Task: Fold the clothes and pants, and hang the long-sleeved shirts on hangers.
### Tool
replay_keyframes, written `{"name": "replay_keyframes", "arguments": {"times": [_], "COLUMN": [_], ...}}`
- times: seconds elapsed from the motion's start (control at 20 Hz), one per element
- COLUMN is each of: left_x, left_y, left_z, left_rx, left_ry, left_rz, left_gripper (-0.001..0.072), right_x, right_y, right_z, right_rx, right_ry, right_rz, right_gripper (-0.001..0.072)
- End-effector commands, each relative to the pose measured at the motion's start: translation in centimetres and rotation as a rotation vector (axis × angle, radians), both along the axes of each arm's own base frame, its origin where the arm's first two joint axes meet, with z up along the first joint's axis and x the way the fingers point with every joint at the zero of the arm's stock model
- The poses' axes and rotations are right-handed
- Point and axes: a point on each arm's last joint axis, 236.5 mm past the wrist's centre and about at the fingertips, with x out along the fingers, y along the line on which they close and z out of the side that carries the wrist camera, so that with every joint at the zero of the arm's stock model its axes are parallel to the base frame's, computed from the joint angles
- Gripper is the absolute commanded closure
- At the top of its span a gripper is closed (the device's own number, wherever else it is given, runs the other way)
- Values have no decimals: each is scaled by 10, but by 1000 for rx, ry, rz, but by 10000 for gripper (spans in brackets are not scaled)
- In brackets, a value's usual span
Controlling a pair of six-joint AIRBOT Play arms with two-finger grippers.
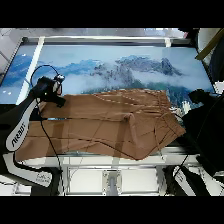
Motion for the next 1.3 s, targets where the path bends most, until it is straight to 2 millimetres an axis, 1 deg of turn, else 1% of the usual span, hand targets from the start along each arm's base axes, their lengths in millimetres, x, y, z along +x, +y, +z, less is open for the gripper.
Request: {"name": "replay_keyframes", "arguments": {"times": [0.0,0.05,0.15,0.2,0.25,0.35,0.4,0.5,0.55,0.6,0.65,0.75,0.9,0.95,1.05,1.2,1.25], "left_x": [11,10,10,10,10,12,16,24,25,25,23,20,19,18,23,22,22], "left_y": [13,13,9,7,7,9,11,12,9,5,-4,-19,-21,-25,-28,-26,-23], "left_z": [5,4,2,1,1,6,12,23,24,23,20,14,13,13,12,2,1], "left_rx": [55,53,33,21,22,30,32,21,4,-17,-56,-129,-141,-146,-150,-137,-130], "left_ry": [-50,-48,-47,-48,-48,-55,-69,-106,-111,-110,-104,-96,-91,-88,-102,-82,-82], "left_rz": [12,13,20,23,22,25,29,50,54,62,74,96,103,100,88,86,90], "left_gripper": [113,205,412,601,696,695,695,682,467,61,-4,-4,-4,-3,2,9,97], "right_x": [0,0,0,0,1,4,7,12,13,13,14,16,19,21,24,25,26], "right_y": [0,0,0,0,0,-4,-7,-11,-12,-12,-11,-12,-14,-13,-11,-9,-8], "right_z": [0,0,0,0,0,3,6,10,9,7,4,-3,-16,-20,-28,-38,-39], "right_rx": [3,3,3,3,2,-8,-16,-28,-26,-22,-15,-6,13,23,49,79,83], "right_ry": [0,0,0,0,-2,-20,-38,-66,-65,-57,-51,-34,-1,10,26,52,55], "right_rz": [-1,-1,-1,-1,-2,-12,-22,-38,-39,-38,-38,-38,-37,-37,-35,-31,-31], "right_gripper": [257,258,258,258,257,258,257,258,257,258,257,257,257,257,257,257,258]}}
